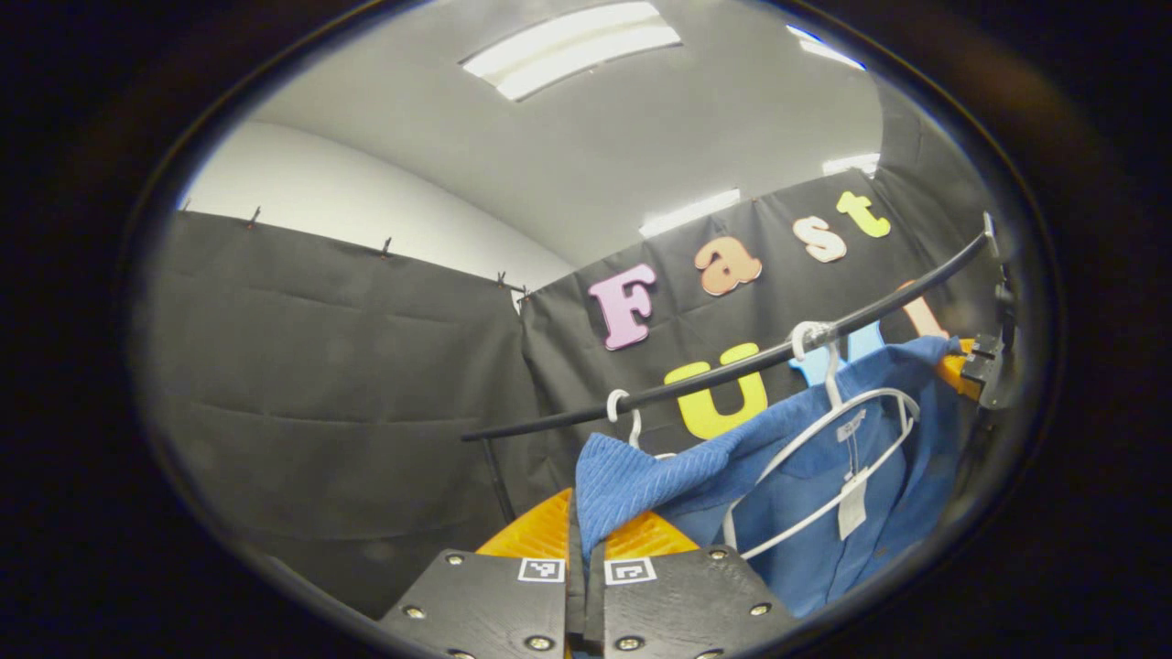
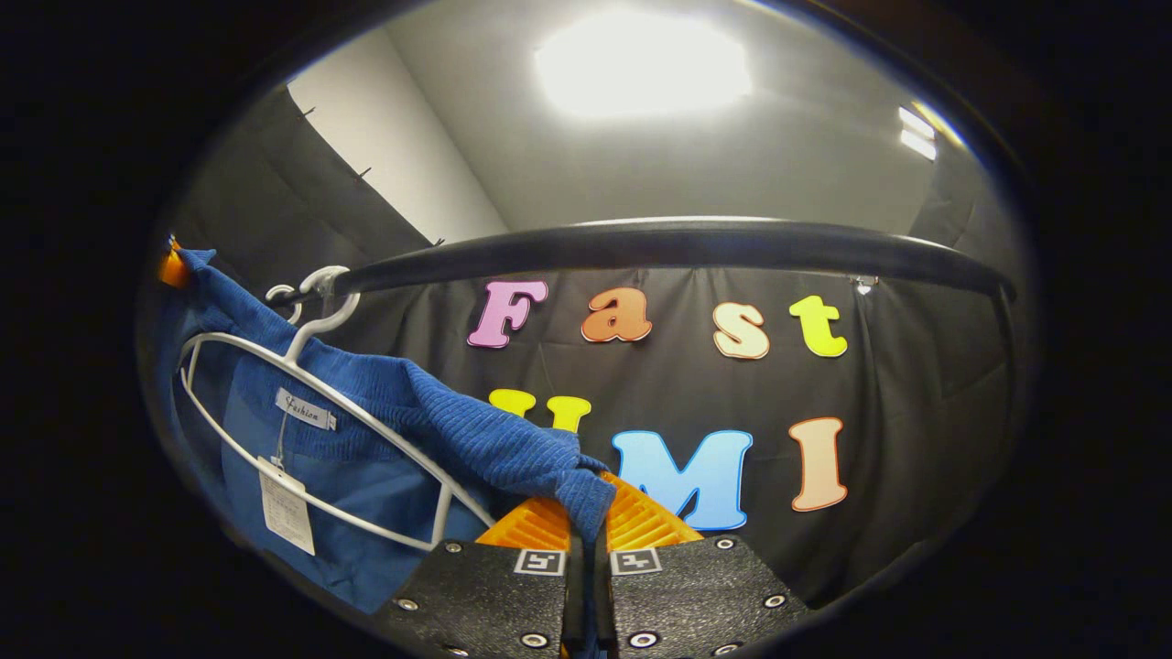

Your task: Grasp the clothes on the hanger with both hands and then place them into the laundry hamper below.

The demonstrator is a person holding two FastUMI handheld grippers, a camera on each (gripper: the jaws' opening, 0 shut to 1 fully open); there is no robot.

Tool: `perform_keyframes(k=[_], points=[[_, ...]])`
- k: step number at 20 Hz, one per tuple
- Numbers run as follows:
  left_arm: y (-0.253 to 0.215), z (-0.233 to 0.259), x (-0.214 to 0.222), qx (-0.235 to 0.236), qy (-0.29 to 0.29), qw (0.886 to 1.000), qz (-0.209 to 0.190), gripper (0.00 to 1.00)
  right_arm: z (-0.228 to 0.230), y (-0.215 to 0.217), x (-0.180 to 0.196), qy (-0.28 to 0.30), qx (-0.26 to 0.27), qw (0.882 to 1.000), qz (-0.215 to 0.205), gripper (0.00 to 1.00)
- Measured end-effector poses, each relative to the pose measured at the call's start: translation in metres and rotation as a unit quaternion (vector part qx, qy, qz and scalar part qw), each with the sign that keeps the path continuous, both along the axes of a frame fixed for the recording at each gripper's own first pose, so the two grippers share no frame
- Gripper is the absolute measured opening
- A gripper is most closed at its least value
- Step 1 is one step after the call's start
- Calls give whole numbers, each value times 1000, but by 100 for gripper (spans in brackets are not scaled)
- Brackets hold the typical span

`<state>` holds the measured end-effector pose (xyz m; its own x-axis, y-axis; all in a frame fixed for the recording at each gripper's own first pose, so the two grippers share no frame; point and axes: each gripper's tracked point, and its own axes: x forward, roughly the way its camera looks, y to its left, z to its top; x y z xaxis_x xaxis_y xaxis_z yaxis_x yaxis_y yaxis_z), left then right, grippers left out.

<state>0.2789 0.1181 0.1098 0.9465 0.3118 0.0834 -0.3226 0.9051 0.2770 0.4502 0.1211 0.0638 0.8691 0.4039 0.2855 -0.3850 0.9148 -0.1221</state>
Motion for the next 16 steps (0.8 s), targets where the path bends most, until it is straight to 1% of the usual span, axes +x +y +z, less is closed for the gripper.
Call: perform_keyframes(k=[3,5,7,10,13,16], points=[[15,15,5,33,-14,999,4,0,-3,3,10,-16,-9,1000,-2,4],[19,14,13,39,-15,999,4,0,-10,4,19,-23,-12,1000,-4,4],[20,4,21,32,-12,999,4,0,-13,4,32,-19,-10,1000,-13,4],[15,-16,25,6,-2,1000,-9,0,-20,8,43,-3,-2,1000,-23,4],[16,-30,27,3,11,1000,-13,1,-25,8,51,5,11,999,-31,4],[14,-44,33,-13,24,999,-22,0,-31,12,61,20,21,999,-34,4]])
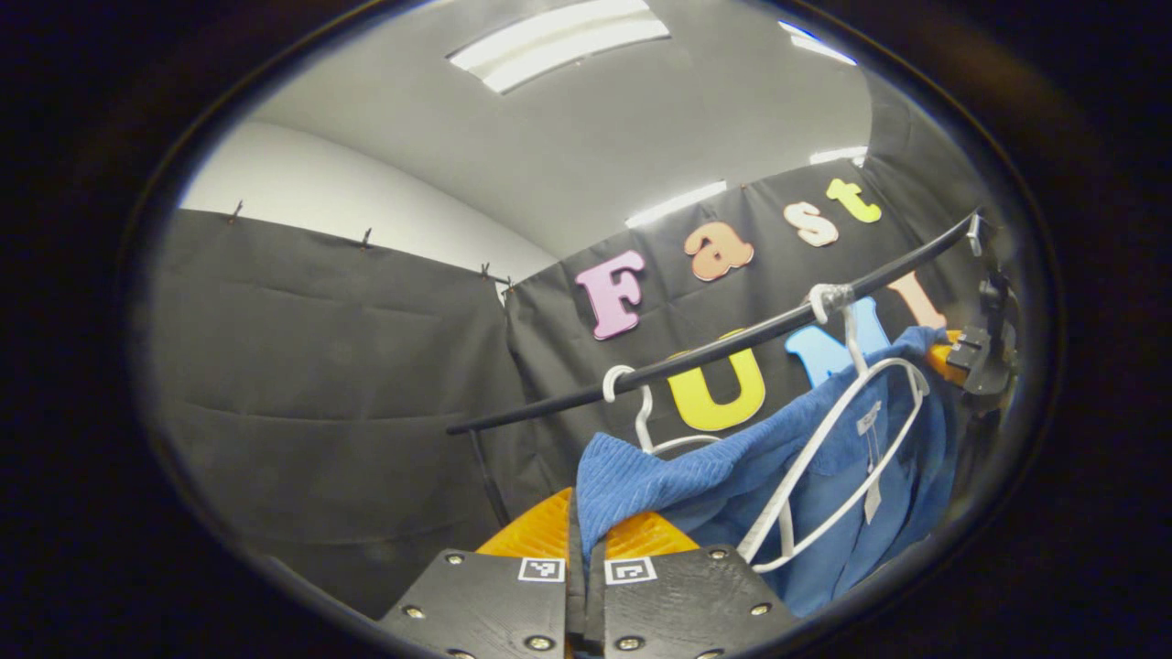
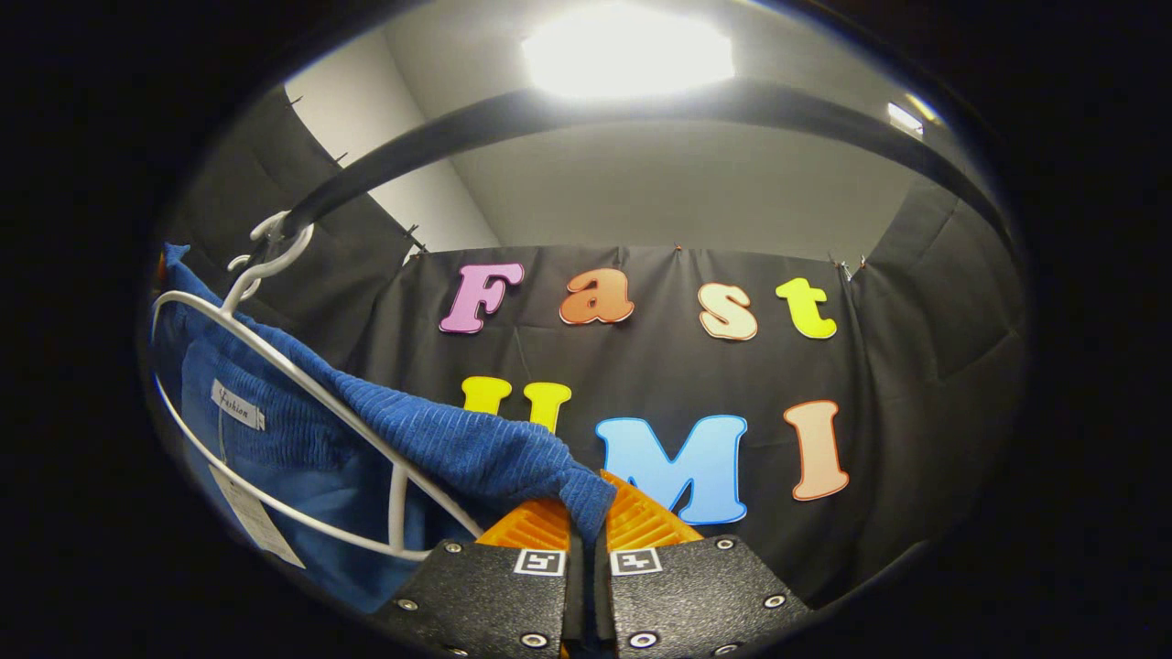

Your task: Grasp the clothes on the hanger with both hands and then place them into the laundry hamper below.

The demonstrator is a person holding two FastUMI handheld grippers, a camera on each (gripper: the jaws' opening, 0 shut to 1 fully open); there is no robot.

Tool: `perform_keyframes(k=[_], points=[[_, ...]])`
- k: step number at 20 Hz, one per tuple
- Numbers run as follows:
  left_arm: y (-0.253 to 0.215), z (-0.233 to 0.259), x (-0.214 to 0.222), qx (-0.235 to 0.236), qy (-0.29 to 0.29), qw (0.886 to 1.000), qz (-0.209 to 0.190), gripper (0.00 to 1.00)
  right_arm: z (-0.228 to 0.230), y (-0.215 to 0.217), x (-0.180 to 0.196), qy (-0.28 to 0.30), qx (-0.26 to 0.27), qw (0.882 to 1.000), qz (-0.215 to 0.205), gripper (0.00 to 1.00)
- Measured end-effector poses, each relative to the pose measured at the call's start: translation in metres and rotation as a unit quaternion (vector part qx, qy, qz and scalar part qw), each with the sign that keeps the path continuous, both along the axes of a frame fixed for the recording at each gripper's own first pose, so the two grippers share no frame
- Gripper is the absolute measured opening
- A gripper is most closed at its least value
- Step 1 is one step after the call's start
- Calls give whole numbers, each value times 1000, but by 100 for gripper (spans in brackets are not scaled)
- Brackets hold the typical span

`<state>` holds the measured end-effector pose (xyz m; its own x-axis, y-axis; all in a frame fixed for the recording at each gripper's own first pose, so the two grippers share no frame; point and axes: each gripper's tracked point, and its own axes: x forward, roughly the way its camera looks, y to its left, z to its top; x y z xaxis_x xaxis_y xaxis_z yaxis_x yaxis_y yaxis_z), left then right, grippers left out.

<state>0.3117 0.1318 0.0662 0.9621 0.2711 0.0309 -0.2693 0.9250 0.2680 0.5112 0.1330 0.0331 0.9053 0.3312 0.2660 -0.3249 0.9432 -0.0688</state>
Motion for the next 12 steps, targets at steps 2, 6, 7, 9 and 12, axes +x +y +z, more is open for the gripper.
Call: perform_keyframes(k=[2,6,7,9,12], points=[[-2,-12,10,-13,9,1000,-5,1,-15,4,15,20,-1,1000,1,4],[-9,-34,12,-24,26,999,-9,1,-46,3,21,53,-11,999,7,4],[-10,-40,12,-25,31,999,-8,2,-53,3,21,60,-15,998,10,4],[-8,-51,8,-31,40,999,-7,1,-67,4,21,72,-24,997,16,5],[-8,-67,-2,-44,49,998,-1,0,-83,2,12,83,-39,995,23,4]])
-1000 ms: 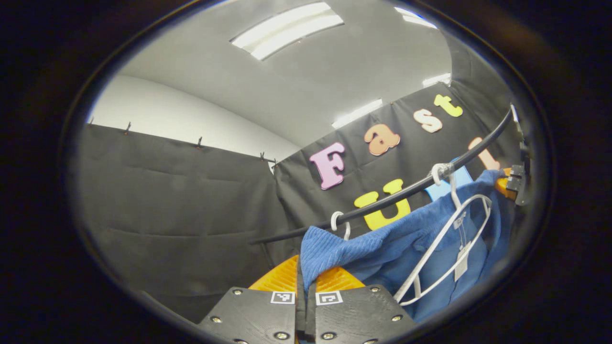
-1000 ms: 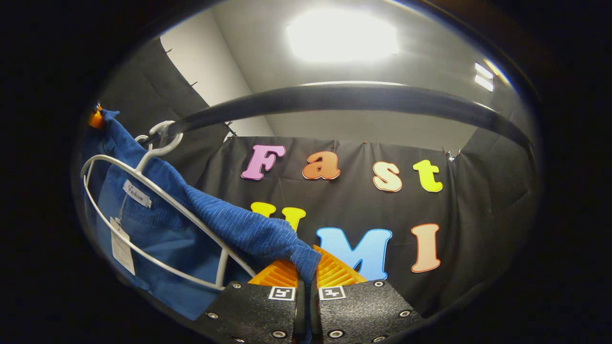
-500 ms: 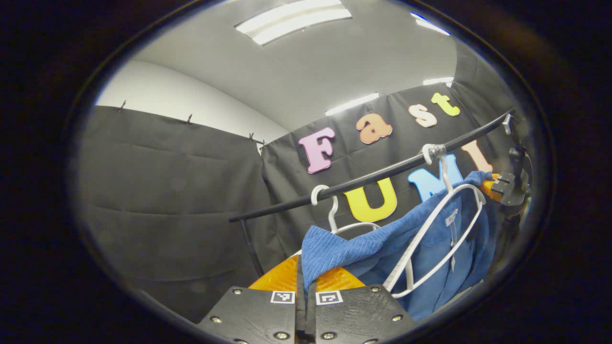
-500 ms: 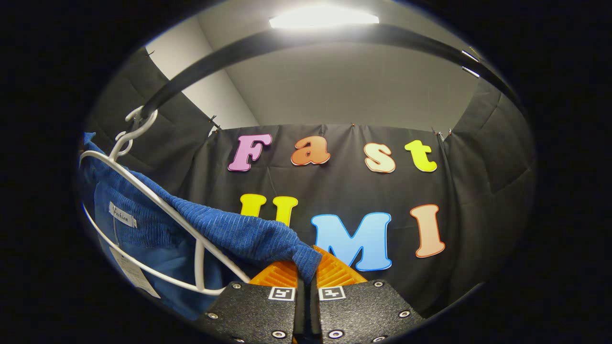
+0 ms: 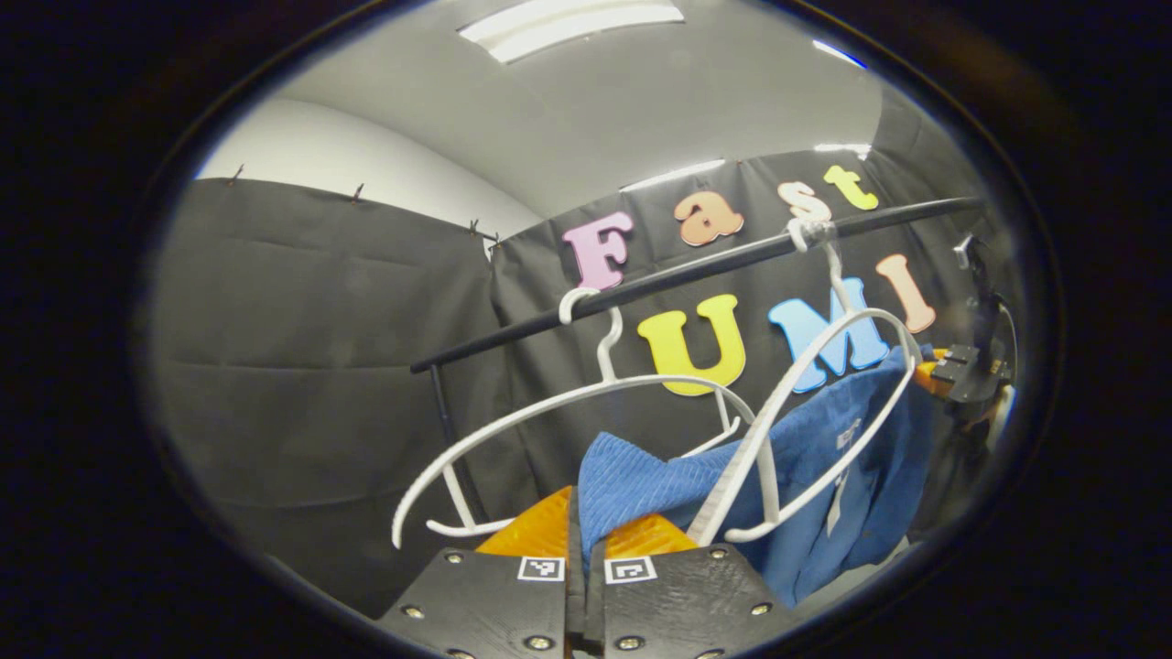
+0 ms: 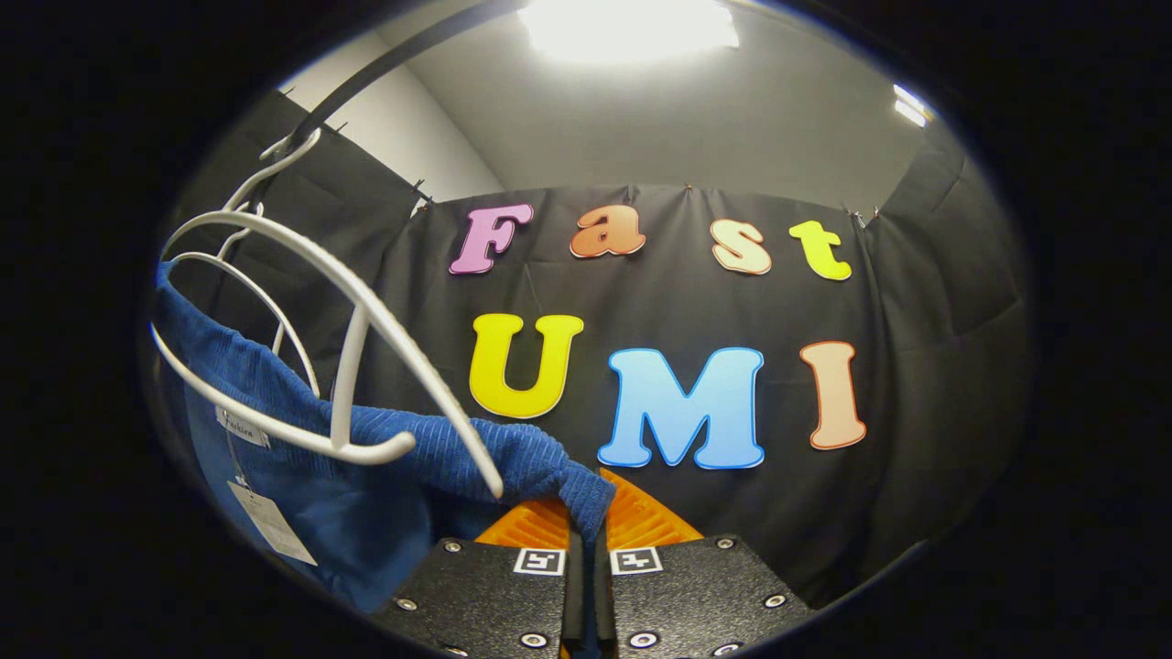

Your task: Grasp the clothes on the hanger with both hands and then place them into the laundry hamper below.

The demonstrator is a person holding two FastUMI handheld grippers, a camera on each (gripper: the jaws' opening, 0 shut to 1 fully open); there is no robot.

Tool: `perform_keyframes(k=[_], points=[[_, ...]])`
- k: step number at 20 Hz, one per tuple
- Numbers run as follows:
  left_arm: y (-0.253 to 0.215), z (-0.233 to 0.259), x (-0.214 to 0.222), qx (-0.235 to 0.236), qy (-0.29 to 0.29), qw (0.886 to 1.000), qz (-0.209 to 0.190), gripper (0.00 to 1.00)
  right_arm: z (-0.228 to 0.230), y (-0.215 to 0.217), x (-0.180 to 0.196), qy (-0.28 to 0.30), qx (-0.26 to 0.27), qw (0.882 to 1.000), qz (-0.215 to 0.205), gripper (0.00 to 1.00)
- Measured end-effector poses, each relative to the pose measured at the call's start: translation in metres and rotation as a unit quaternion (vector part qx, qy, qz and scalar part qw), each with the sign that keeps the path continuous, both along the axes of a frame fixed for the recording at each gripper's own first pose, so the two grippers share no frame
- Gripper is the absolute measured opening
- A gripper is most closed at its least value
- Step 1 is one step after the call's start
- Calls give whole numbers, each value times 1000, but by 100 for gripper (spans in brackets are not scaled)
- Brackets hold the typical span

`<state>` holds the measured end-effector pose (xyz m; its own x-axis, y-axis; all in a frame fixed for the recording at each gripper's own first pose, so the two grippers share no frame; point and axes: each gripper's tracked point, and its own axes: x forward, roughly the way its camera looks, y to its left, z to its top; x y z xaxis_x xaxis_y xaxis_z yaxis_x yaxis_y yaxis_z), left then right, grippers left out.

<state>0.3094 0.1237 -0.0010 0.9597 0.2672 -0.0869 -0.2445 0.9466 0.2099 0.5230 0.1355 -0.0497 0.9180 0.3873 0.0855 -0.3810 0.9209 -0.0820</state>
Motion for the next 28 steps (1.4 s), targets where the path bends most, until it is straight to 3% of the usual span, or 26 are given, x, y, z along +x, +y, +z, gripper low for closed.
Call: perform_keyframes(k=[16,28], points=[[11,-52,-46,-43,30,998,18,1,-65,-2,-54,51,-47,997,26,4],[-3,-9,-105,-68,-2,997,-35,0,-18,-14,-159,74,-6,997,11,4]])
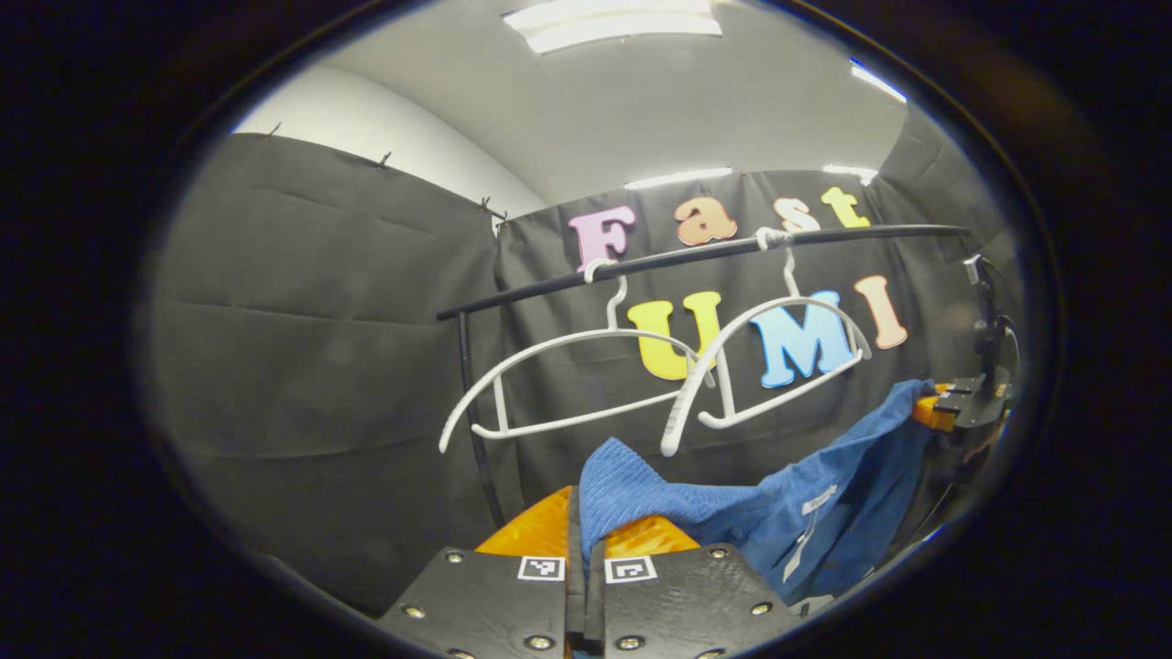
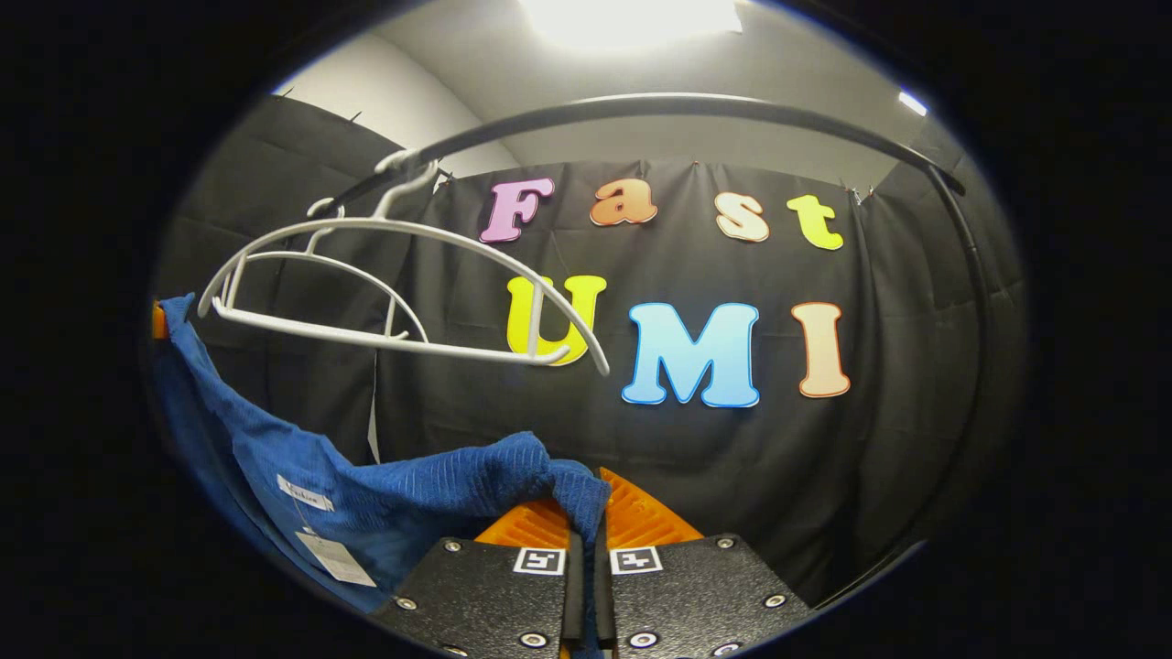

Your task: Grasp the clothes on the hanger with both hands and then place them into the laundry hamper below.

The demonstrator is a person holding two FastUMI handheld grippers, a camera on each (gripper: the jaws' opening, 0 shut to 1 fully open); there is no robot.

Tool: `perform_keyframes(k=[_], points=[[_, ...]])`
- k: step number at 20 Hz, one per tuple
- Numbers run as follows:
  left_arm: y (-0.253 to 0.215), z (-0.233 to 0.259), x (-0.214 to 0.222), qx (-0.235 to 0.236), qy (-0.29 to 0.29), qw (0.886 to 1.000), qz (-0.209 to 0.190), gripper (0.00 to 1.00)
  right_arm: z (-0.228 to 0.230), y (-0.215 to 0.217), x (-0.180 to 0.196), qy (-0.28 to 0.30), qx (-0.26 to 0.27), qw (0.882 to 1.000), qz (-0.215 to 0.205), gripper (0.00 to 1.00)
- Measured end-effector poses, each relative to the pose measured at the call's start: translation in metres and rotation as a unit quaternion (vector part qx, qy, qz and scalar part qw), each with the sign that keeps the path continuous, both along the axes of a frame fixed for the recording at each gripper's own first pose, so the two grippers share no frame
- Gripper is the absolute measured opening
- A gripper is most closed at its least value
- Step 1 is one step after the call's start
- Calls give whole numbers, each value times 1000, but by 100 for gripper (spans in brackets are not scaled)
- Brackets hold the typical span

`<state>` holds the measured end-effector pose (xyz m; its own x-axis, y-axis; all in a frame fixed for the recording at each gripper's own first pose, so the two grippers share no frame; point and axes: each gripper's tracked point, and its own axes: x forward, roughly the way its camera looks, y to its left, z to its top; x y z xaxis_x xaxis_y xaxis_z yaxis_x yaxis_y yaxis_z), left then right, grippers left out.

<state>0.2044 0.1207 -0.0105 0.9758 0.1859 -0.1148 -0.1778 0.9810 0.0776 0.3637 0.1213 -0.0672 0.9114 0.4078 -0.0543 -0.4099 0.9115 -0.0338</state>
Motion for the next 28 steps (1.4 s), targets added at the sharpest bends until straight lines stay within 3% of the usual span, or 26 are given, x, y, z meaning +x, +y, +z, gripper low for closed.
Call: perform_keyframes(k=[8,17,23,28], points=[[-18,26,-38,-31,-25,998,-48,1,30,13,-79,14,32,999,7,4],[-55,39,-78,-62,-41,992,-99,1,52,46,-166,17,44,998,43,4],[-79,21,-100,-83,-29,989,-118,1,41,71,-214,36,53,995,76,4],[-91,-26,-109,-107,2,987,-119,1,-2,82,-240,74,39,992,92,4]])
